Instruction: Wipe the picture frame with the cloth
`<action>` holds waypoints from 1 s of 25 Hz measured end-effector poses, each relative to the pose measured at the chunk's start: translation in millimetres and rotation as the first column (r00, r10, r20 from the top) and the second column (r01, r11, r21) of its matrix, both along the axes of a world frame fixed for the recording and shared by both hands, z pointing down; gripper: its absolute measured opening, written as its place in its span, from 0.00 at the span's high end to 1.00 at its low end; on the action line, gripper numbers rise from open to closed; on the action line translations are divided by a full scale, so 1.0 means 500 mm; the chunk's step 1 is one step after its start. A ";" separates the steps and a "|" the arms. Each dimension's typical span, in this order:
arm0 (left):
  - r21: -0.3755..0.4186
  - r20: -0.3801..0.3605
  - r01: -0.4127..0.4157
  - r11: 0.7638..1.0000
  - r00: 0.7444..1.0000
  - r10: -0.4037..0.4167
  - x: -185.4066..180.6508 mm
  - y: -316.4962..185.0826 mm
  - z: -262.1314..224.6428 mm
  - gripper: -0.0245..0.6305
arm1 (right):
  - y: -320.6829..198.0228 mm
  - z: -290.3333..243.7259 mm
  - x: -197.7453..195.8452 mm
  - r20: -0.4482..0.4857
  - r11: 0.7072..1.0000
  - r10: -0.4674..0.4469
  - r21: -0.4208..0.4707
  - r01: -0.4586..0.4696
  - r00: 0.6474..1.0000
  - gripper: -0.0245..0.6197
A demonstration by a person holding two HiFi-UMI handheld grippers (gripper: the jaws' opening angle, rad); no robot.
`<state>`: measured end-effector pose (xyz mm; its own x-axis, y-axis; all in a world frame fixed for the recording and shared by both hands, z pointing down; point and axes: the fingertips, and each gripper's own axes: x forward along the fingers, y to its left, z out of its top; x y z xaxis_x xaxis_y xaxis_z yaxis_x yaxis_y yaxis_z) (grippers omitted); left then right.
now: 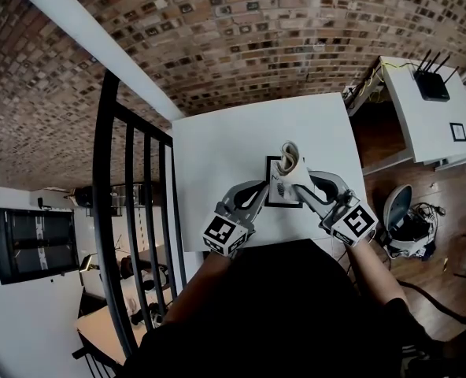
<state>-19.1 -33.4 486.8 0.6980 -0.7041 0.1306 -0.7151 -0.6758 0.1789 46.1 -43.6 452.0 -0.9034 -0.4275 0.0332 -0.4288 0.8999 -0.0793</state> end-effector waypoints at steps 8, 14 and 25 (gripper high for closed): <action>0.038 -0.005 0.002 0.999 1.000 -0.001 0.004 -0.004 -0.025 0.96 | 0.007 -0.002 -0.008 -0.008 1.000 0.007 0.023 -0.007 1.000 0.81; 0.038 -0.007 0.001 0.999 1.000 -0.001 0.005 0.009 -0.025 0.96 | 0.020 -0.003 -0.015 0.004 1.000 -0.009 0.019 0.009 1.000 0.81; 0.020 -0.003 -0.010 1.000 1.000 0.010 0.012 0.020 -0.012 0.96 | 0.027 0.020 -0.013 -0.018 1.000 -0.011 -0.006 0.011 1.000 0.81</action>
